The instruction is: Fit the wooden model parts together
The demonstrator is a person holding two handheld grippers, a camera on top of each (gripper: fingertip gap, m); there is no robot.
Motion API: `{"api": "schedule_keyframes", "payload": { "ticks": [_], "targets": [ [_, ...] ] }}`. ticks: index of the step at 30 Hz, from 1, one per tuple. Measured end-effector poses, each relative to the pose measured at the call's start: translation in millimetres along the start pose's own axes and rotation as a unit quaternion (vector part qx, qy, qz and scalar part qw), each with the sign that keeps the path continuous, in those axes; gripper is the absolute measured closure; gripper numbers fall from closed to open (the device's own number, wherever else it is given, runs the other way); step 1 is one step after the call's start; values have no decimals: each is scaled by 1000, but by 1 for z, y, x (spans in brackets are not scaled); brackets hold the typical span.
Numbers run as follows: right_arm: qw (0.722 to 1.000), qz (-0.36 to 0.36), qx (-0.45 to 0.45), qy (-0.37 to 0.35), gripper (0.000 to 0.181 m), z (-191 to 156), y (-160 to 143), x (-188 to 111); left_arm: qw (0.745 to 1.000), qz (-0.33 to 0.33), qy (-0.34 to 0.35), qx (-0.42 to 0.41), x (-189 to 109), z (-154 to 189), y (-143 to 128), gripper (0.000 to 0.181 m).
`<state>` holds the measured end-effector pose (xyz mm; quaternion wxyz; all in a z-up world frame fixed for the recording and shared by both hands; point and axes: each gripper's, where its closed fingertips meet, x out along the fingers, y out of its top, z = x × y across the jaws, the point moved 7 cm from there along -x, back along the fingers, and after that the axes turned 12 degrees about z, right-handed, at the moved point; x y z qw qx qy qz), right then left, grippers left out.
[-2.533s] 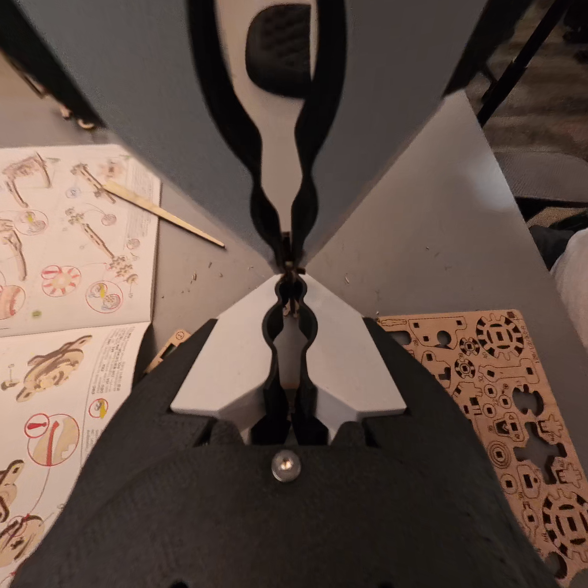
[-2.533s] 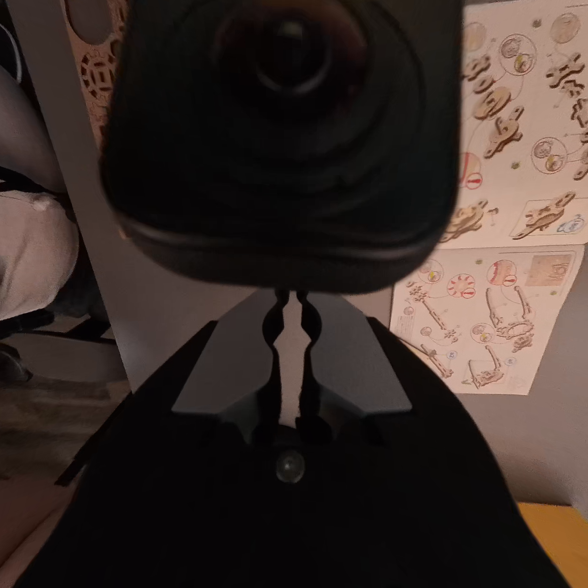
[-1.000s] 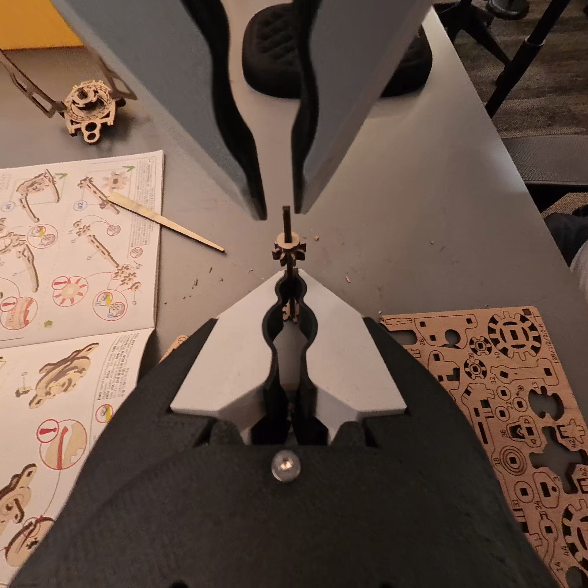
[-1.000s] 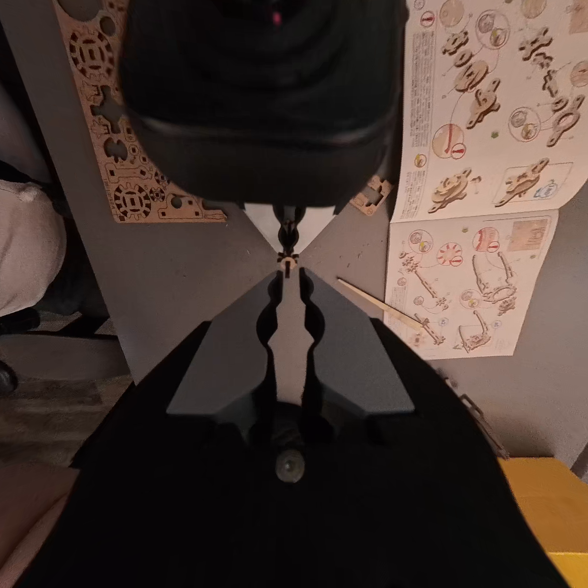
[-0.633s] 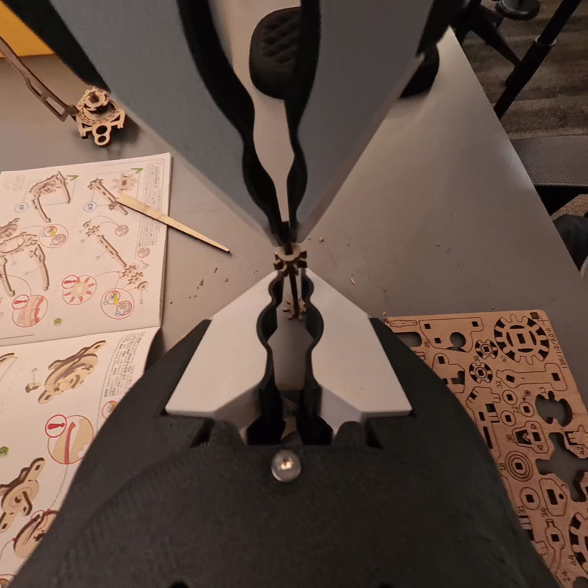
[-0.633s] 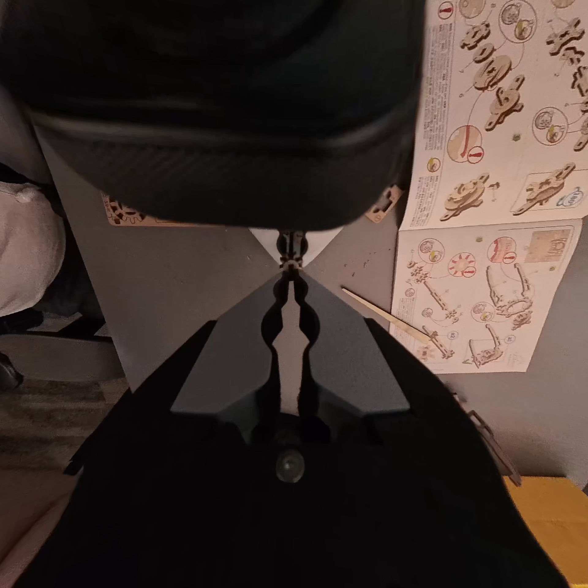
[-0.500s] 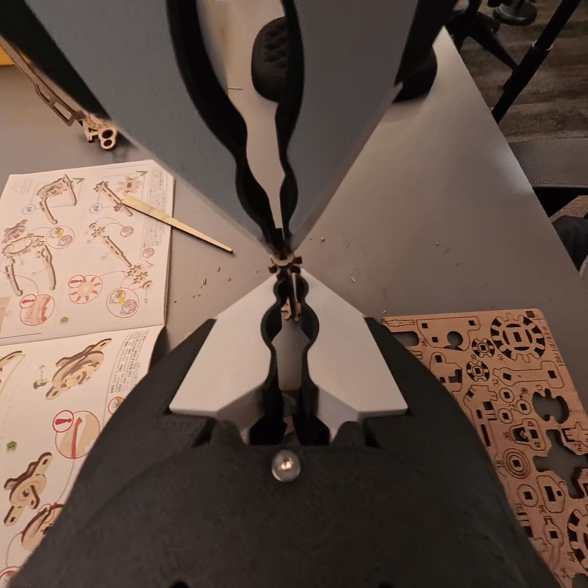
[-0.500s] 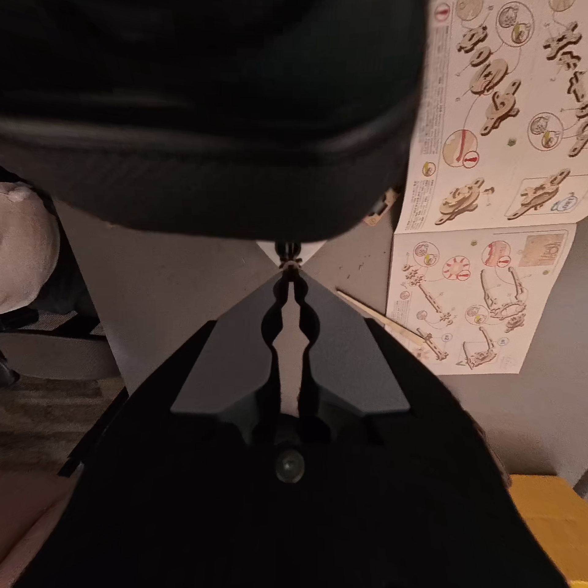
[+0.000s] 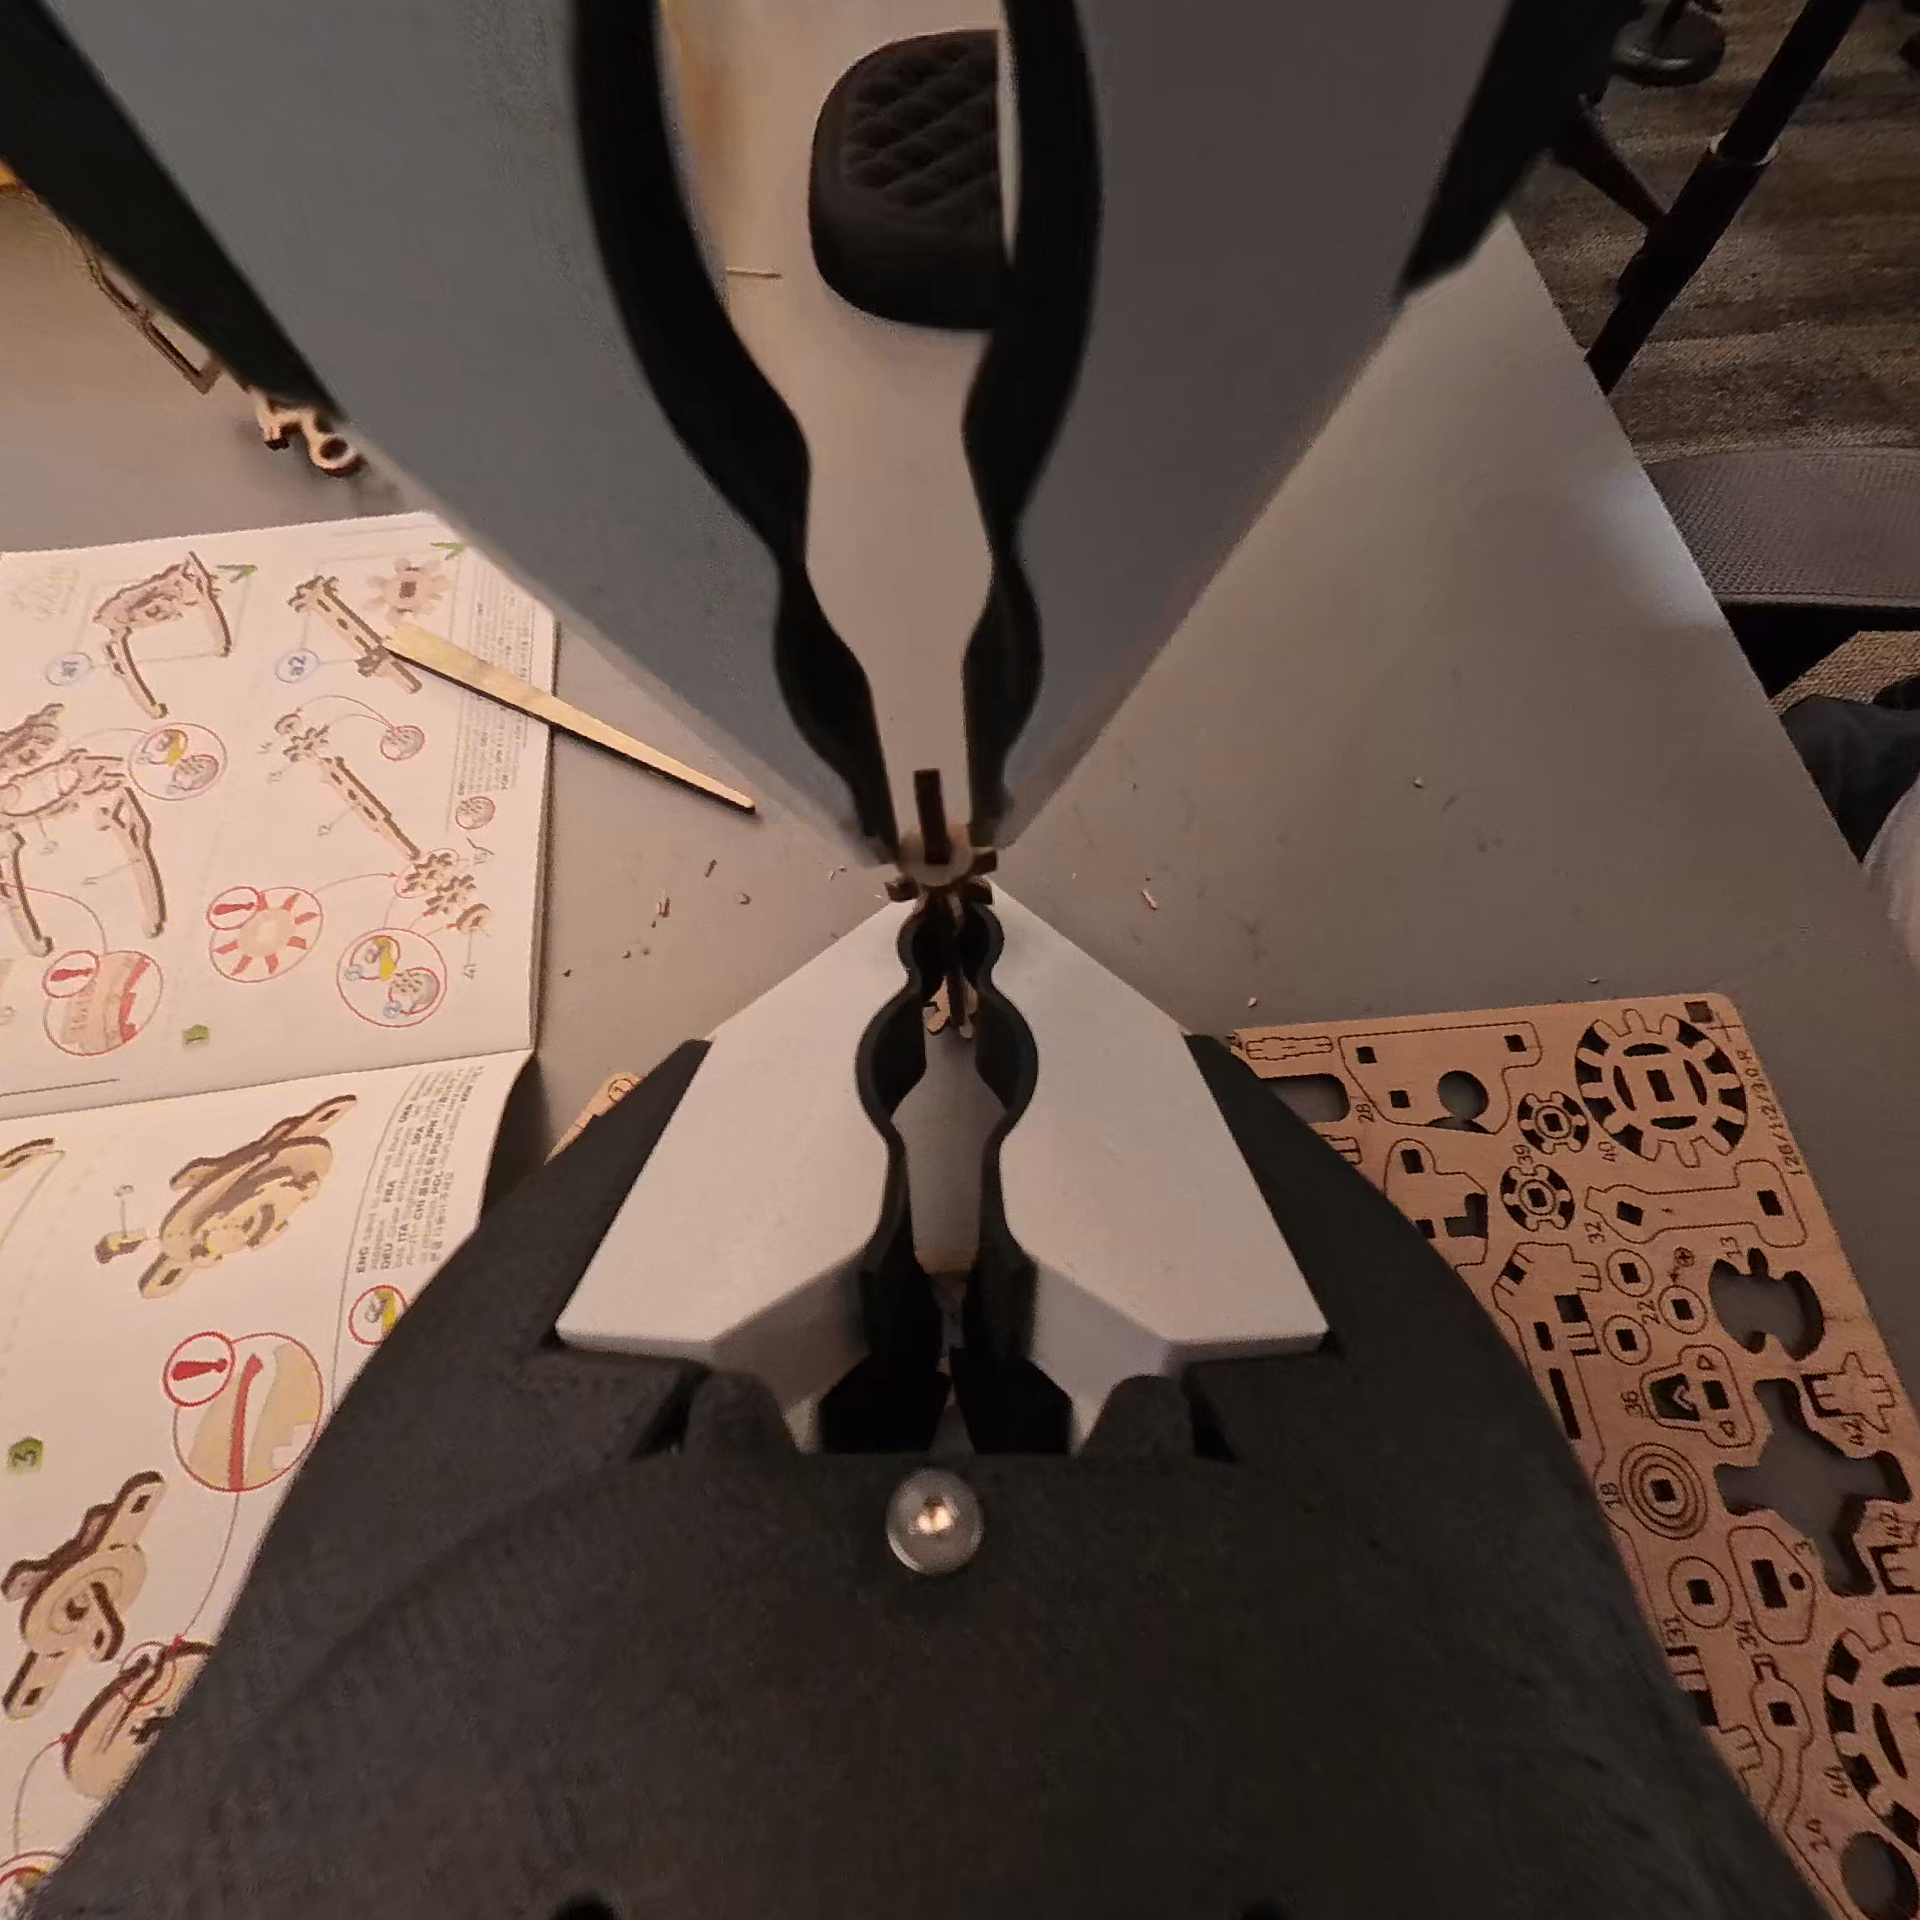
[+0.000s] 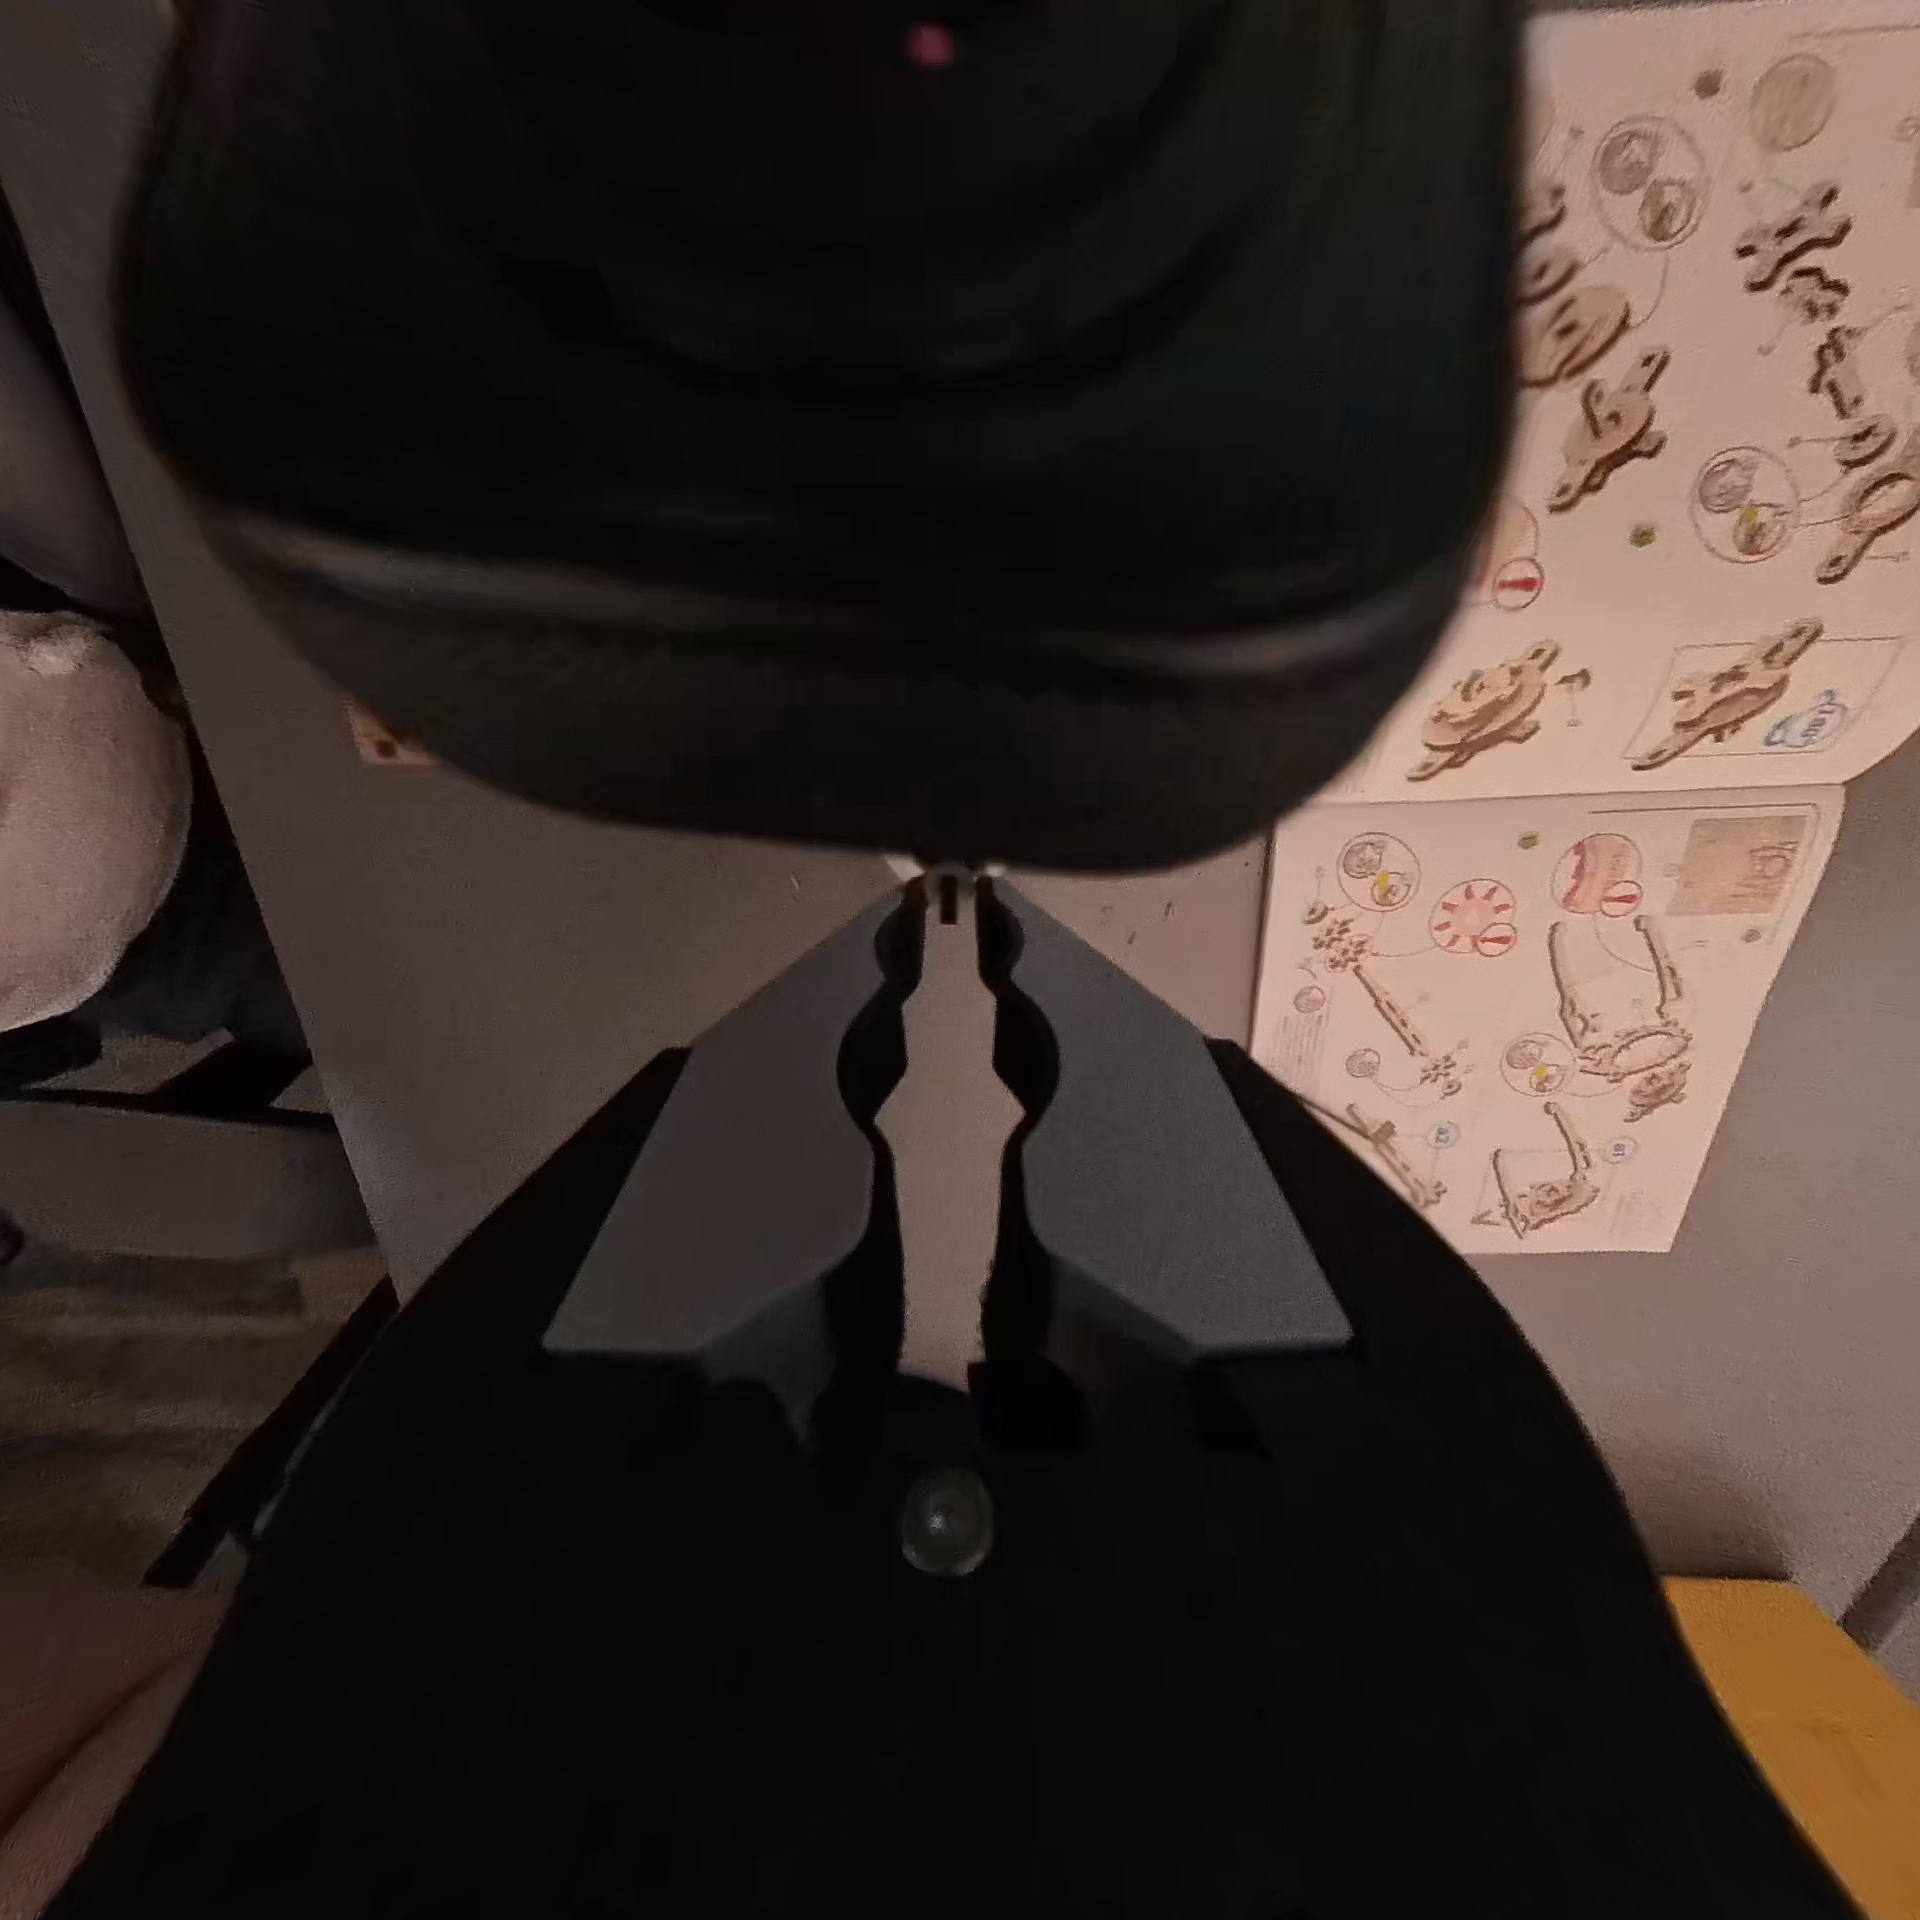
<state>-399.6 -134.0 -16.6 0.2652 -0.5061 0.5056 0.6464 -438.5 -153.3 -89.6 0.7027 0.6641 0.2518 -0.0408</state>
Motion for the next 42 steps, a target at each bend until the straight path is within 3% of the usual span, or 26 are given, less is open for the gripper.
{"api": "schedule_keyframes", "payload": {
  "ticks": [6, 21, 42],
  "targets": [
    [1000, 5, -4, -6, 179, -1, 5, -3, 1000, -1, 1, 1, 0, 0, 0, 181],
    [1000, -26, 5, -4, 179, -2, 4, 0, 1000, 1, -1, 0, 0, 0, 0, 181],
    [1000, -7, -2, -8, 178, -3, 1, 3, 1000, 1, -2, 1, 0, 0, 0, 181]
  ]
}}
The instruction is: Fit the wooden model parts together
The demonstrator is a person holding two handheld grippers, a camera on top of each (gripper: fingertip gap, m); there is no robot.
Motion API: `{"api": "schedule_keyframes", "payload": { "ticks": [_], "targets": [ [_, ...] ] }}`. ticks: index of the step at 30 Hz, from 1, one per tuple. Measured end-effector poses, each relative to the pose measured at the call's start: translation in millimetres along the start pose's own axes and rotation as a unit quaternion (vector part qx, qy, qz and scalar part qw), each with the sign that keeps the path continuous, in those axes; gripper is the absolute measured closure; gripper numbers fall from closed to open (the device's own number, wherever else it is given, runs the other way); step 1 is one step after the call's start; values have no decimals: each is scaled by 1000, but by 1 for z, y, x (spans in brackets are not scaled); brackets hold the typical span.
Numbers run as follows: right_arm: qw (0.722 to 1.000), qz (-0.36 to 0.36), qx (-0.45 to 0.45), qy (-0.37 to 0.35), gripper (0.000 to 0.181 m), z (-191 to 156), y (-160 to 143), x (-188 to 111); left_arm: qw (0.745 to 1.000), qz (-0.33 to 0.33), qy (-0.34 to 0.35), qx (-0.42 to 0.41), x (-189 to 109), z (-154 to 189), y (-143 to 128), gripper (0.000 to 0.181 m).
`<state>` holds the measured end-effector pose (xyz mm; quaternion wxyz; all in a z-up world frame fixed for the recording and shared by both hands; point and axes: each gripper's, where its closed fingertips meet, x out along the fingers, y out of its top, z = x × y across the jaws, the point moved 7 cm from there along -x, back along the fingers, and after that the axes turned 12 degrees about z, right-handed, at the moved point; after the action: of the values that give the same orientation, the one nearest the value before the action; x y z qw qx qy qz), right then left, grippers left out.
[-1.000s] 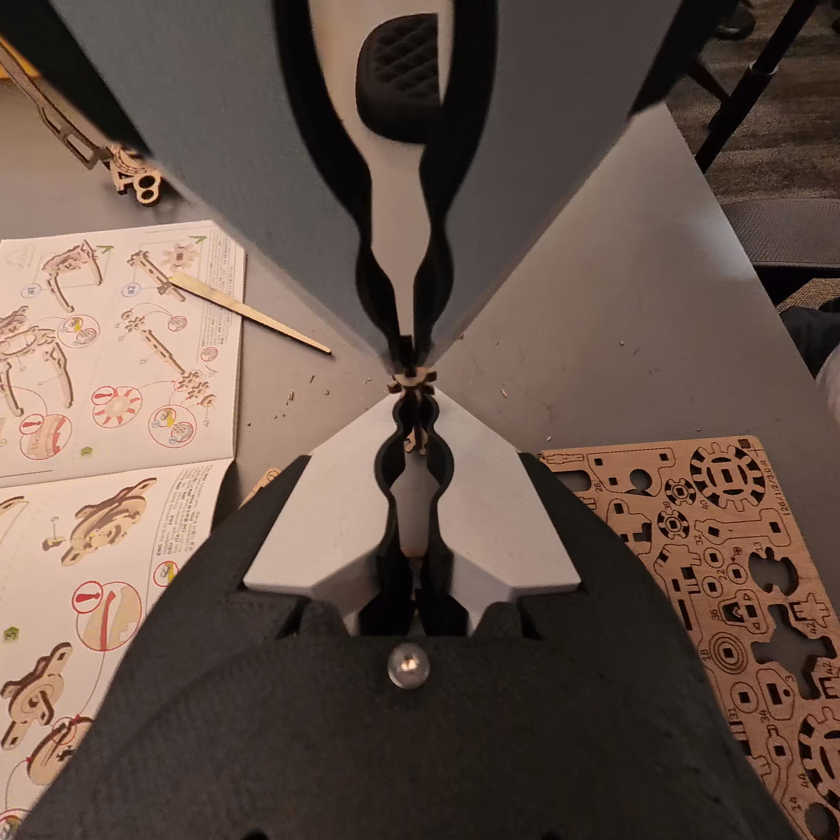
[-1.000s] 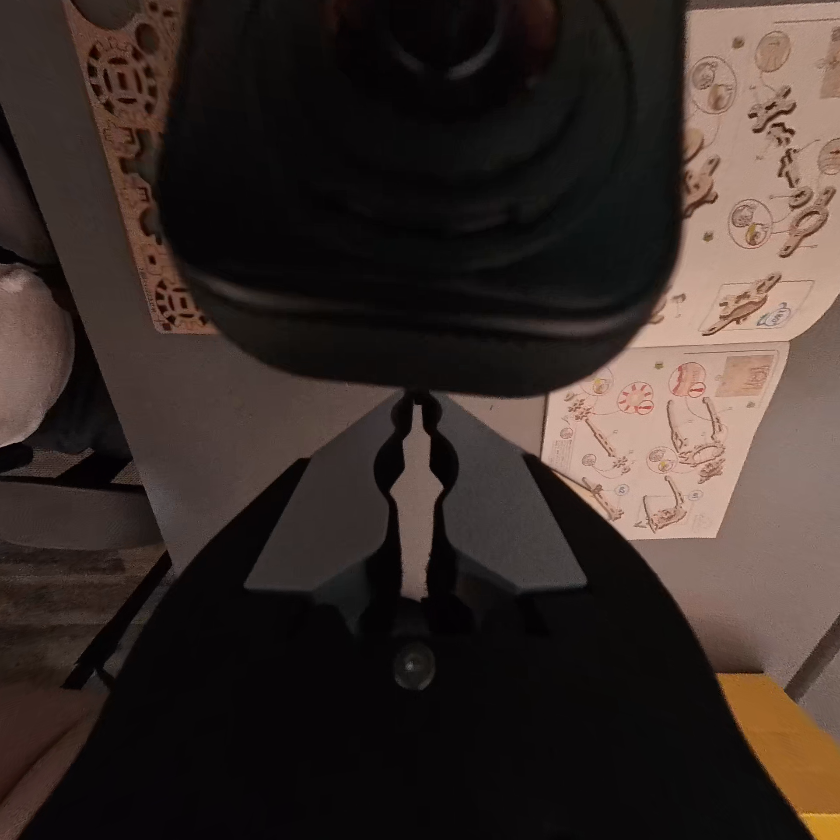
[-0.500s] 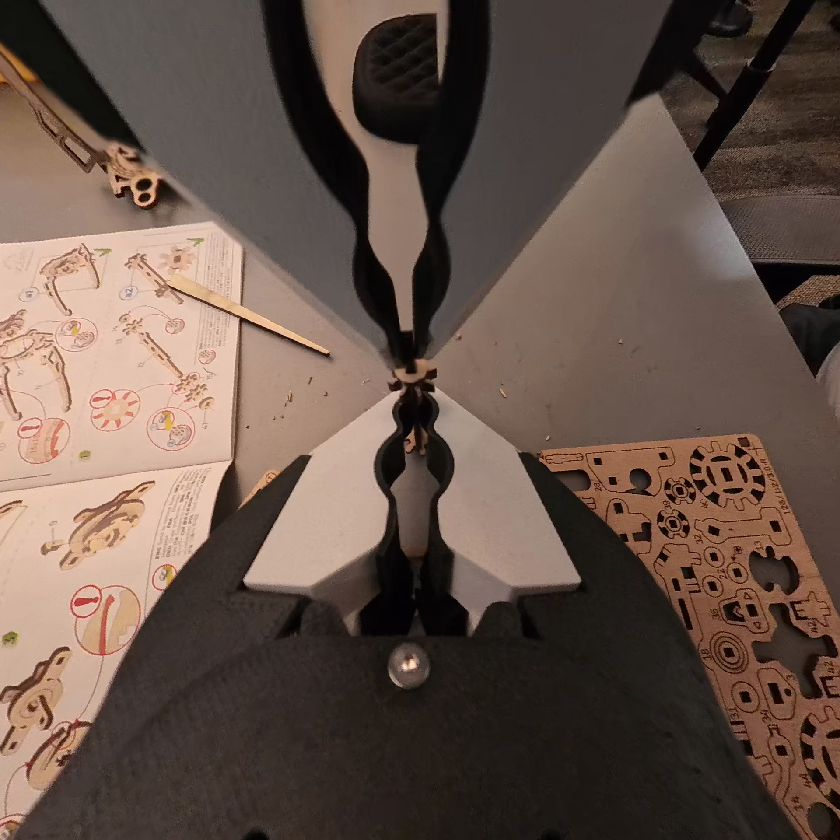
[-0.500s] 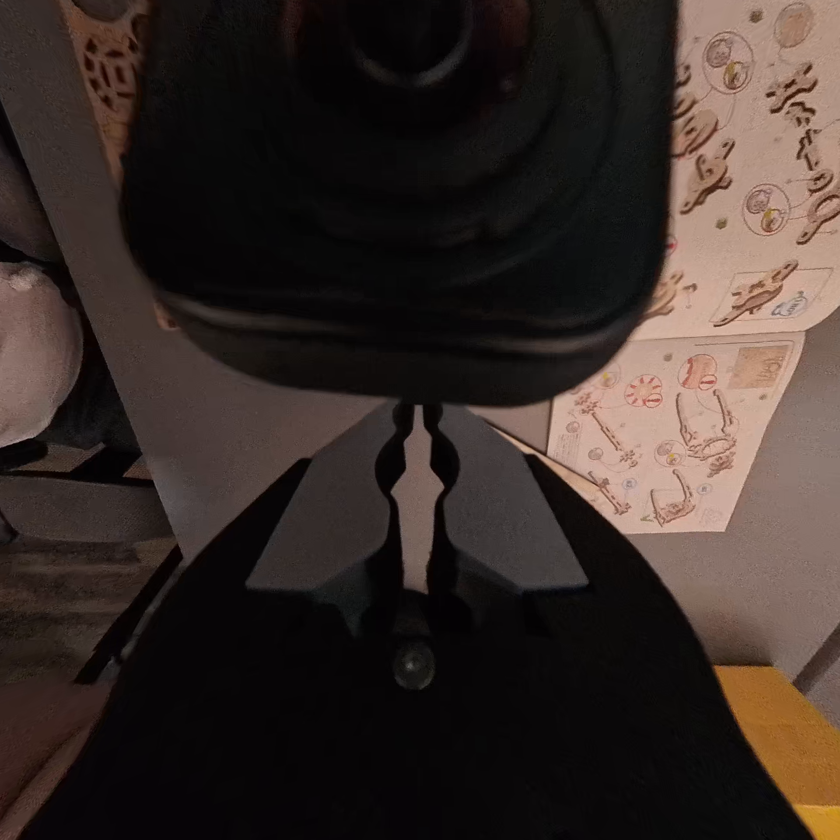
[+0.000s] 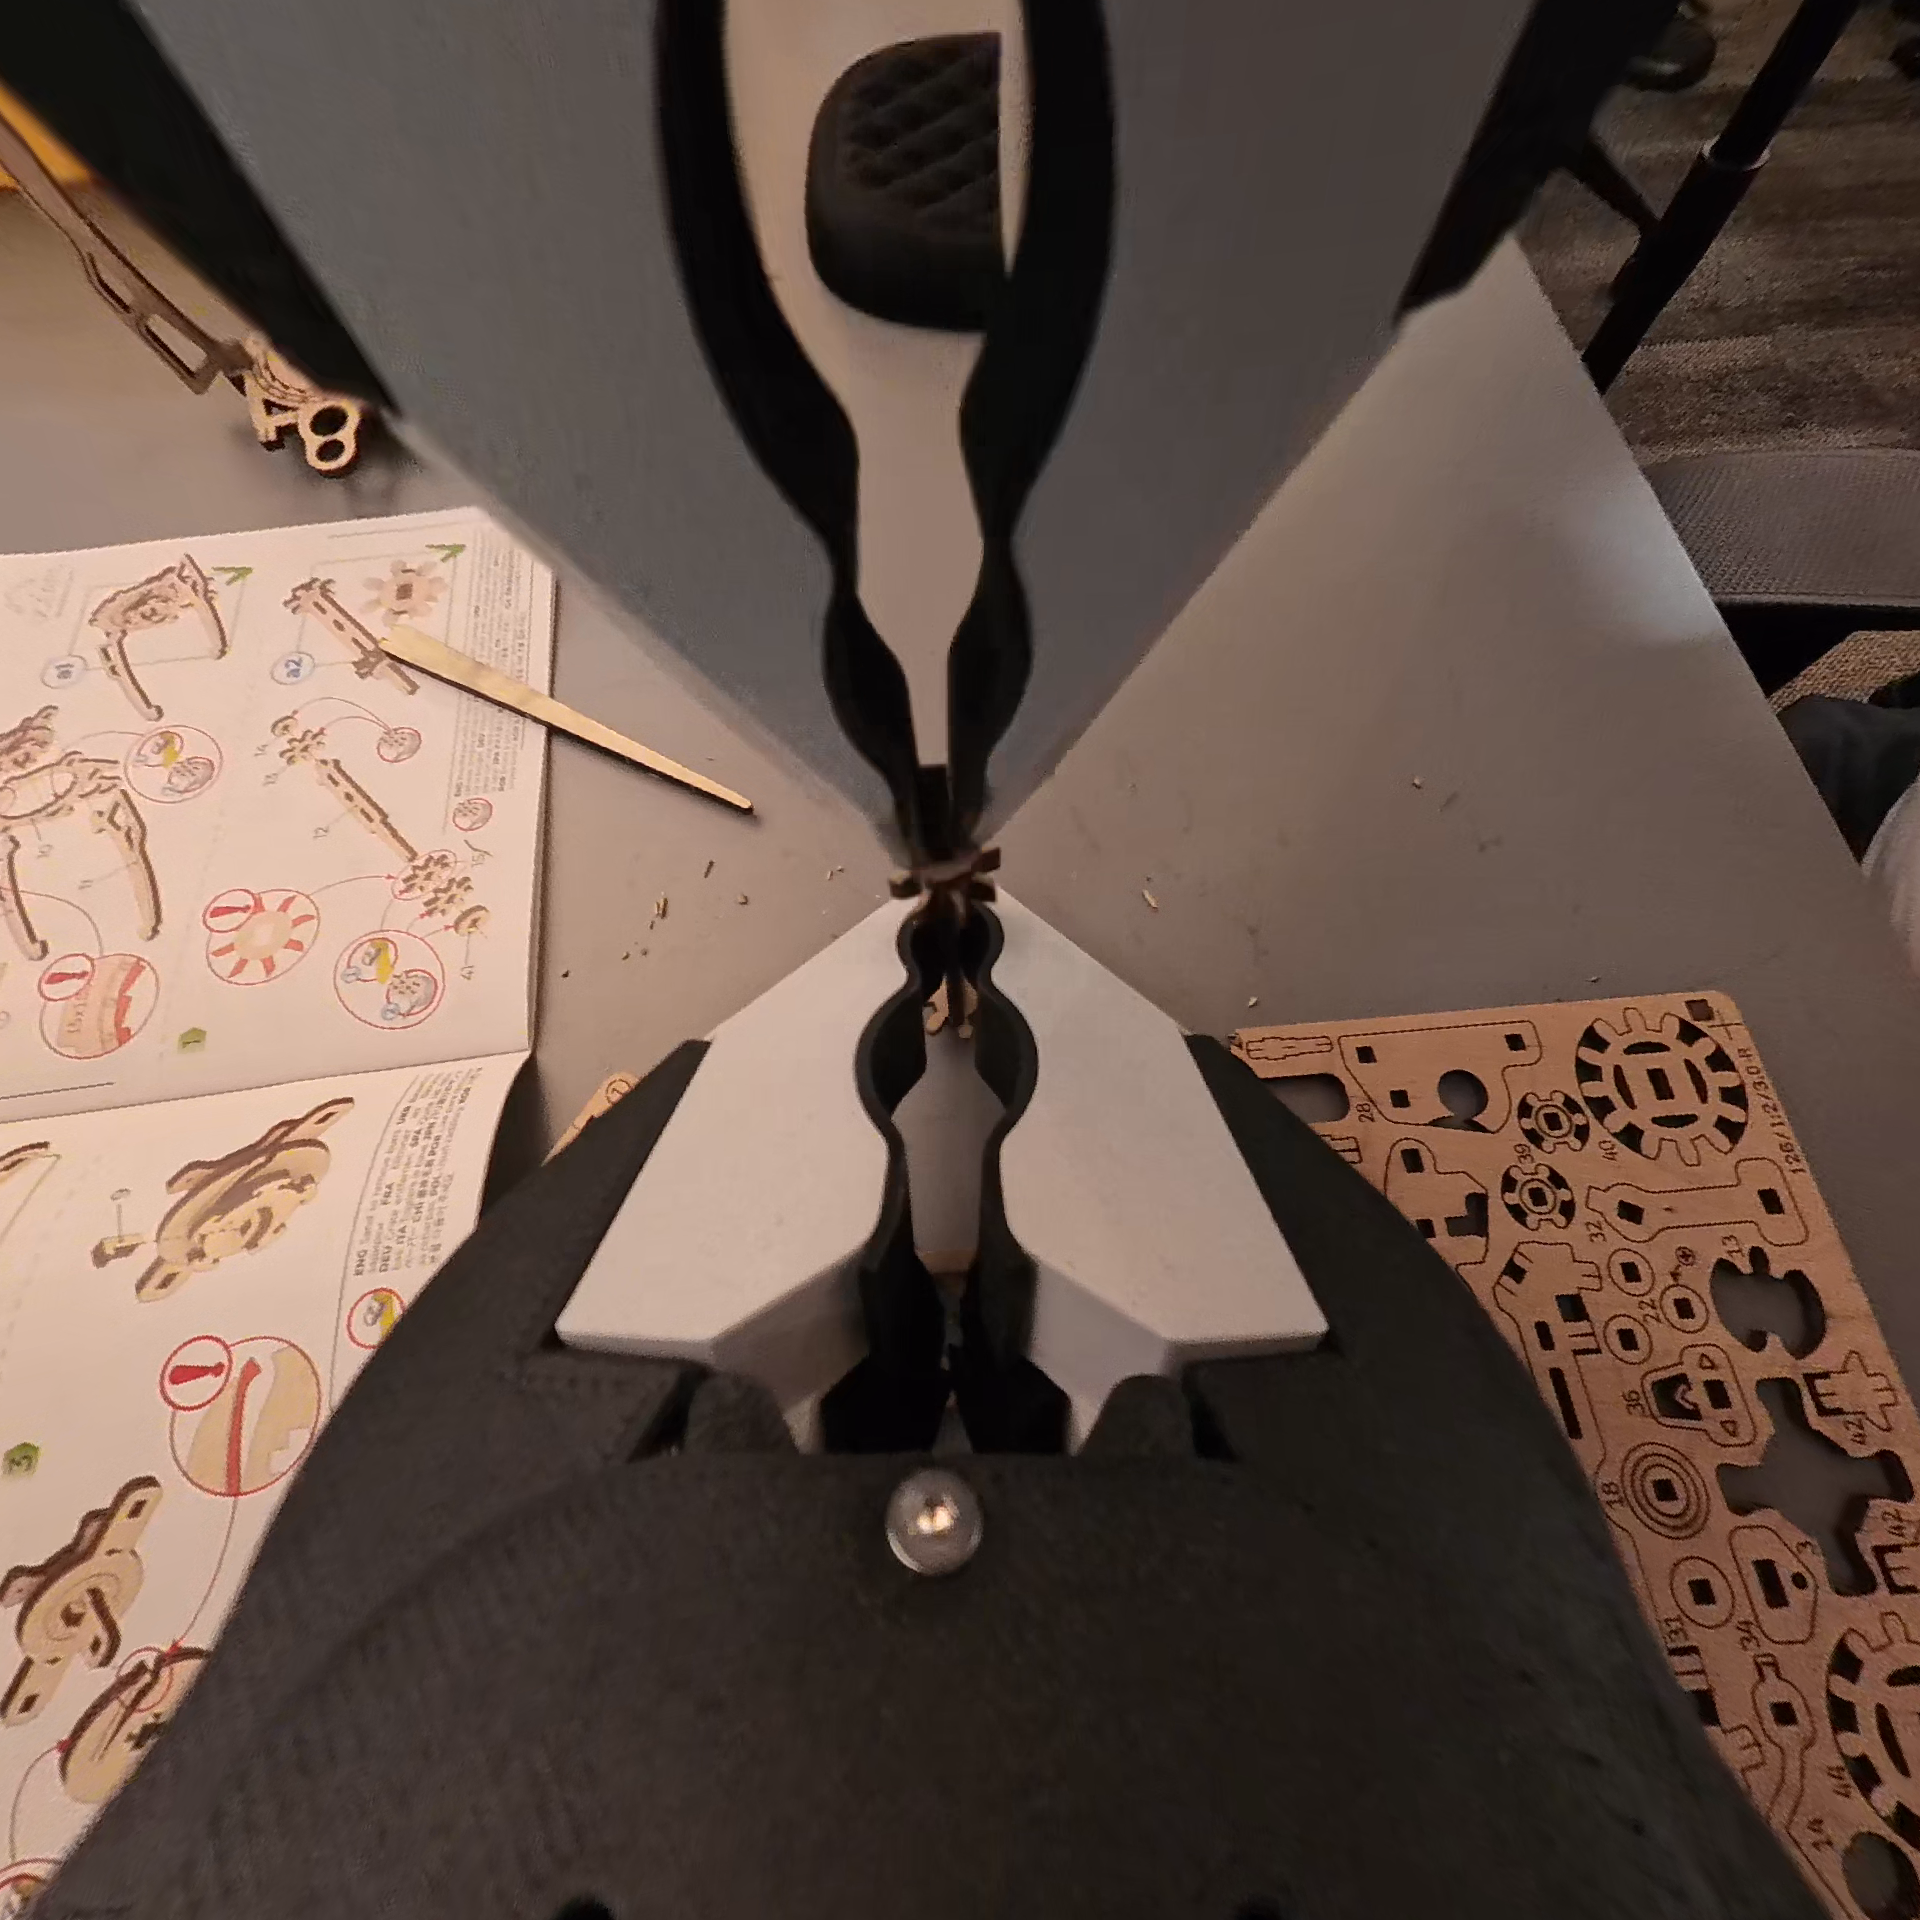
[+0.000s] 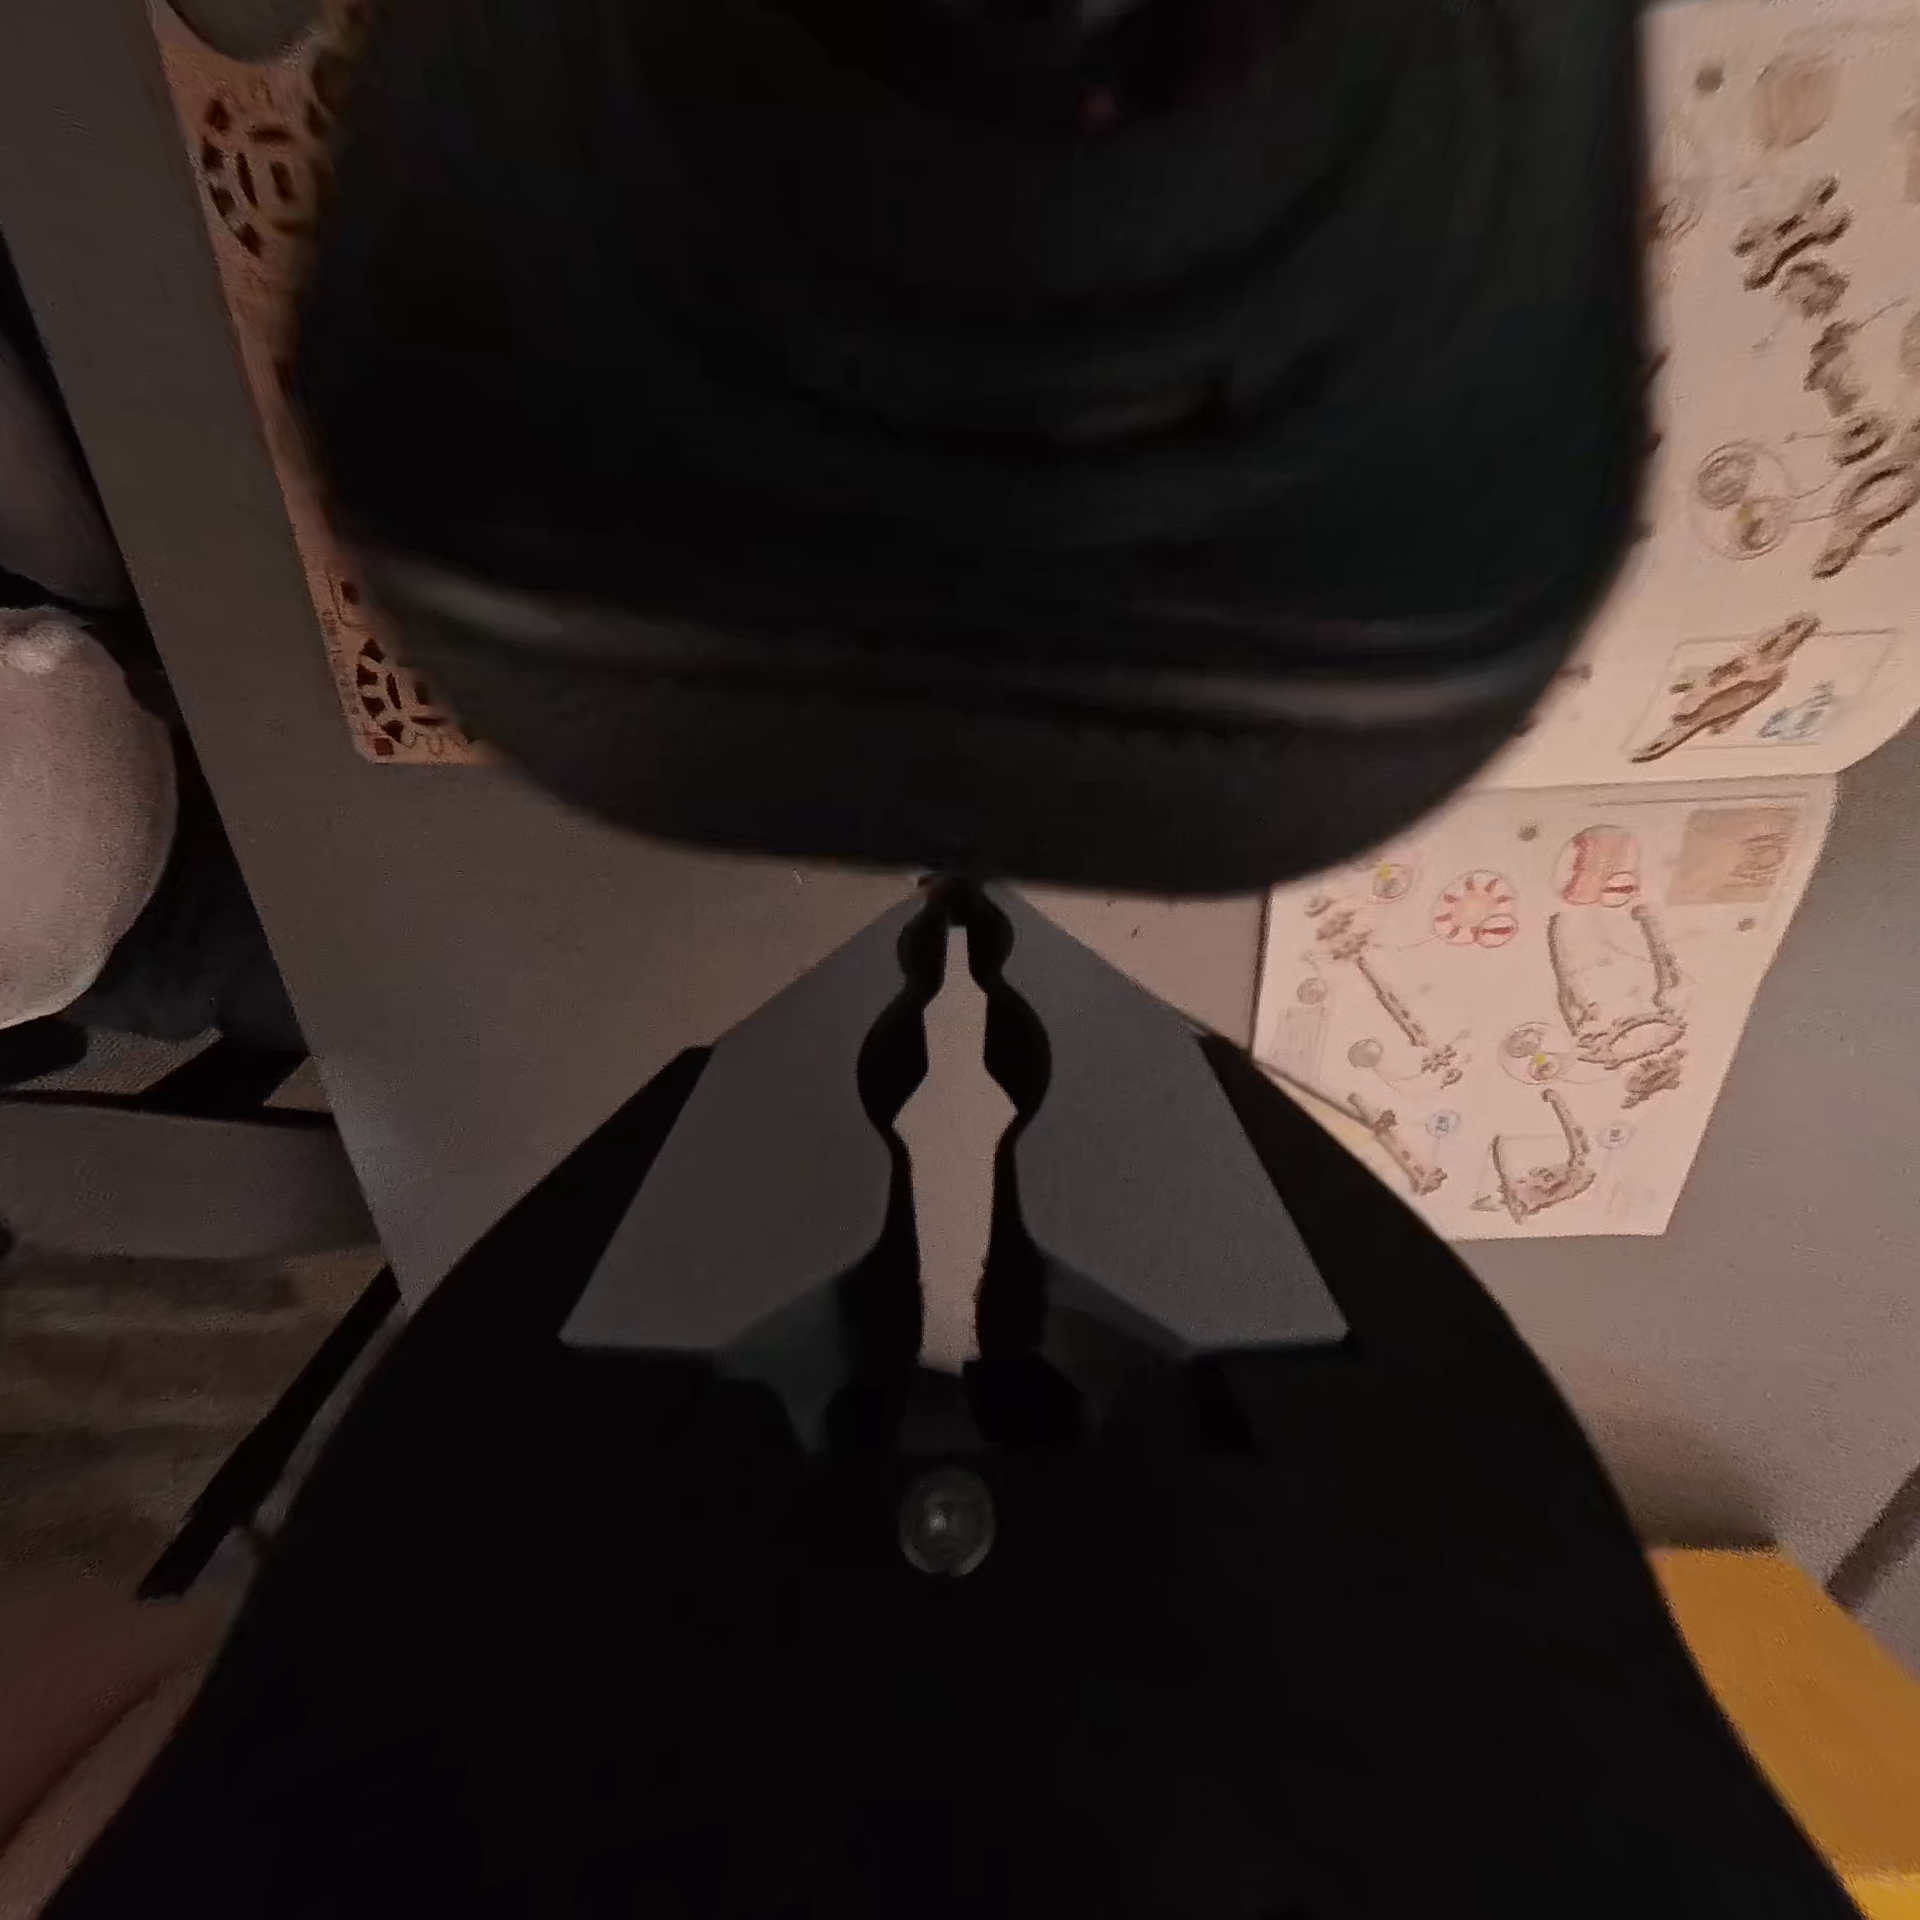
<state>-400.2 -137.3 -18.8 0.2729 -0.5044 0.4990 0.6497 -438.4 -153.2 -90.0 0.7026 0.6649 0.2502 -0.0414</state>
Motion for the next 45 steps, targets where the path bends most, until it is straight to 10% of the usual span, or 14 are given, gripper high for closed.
{"api": "schedule_keyframes", "payload": {
  "ticks": [45],
  "targets": [
    [1000, 6, 6, 8, 178, 2, 9, -8, 1000, -4, 2, 3, 2, 2, 2, 181]
  ]
}}
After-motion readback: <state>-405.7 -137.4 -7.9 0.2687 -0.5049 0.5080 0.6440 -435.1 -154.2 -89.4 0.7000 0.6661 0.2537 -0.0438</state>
